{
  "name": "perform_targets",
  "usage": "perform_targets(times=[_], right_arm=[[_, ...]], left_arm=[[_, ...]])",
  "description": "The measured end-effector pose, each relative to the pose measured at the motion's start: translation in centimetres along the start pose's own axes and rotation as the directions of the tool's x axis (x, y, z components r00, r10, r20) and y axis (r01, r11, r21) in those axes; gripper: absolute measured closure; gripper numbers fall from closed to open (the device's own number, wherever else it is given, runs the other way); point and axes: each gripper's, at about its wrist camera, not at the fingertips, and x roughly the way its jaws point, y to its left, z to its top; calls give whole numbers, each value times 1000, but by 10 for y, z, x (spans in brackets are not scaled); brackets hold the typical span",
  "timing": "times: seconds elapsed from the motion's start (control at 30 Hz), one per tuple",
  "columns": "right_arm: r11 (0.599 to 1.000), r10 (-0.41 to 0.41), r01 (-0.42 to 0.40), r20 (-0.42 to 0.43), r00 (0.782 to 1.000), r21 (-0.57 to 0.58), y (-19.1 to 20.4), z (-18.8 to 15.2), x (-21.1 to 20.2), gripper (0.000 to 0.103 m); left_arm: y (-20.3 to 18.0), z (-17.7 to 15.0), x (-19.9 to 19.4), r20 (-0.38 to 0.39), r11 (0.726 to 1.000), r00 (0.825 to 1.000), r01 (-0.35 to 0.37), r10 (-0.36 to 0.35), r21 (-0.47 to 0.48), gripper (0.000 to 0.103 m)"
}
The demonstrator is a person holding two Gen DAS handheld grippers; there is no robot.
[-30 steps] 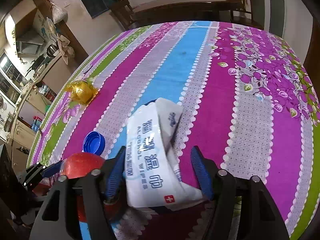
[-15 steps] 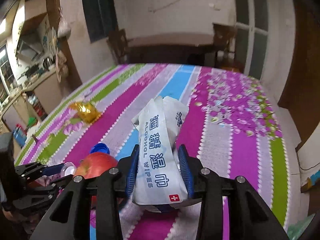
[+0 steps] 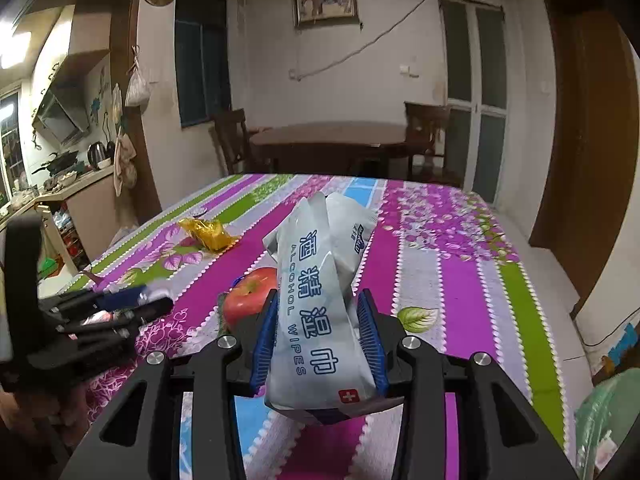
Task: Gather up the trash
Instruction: 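Carry the plastic cup and alcohol wipes pack over the green basin with both tools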
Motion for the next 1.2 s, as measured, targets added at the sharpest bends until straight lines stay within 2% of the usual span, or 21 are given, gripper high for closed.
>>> perform_targets(times=[0.13,0.27,0.47,0.8,1.2], right_arm=[[1000,-14,13,36,999,4,6,-9,-30,62],[999,-38,37,74,996,13,8,-16,-64,62],[995,-100,97,109,989,28,2,-24,-109,62],[980,-193,184,130,973,74,-35,-36,-177,62],[945,-318,304,121,940,121,-110,-48,-242,62]], left_arm=[[-19,10,-32,84,999,996,12,-14,30,65],[-46,14,-51,118,996,991,54,-62,67,65],[-85,13,-64,134,988,983,107,-122,114,65],[-133,16,-73,145,972,970,170,-194,163,65],[-199,23,-69,129,935,945,264,-300,236,64]])
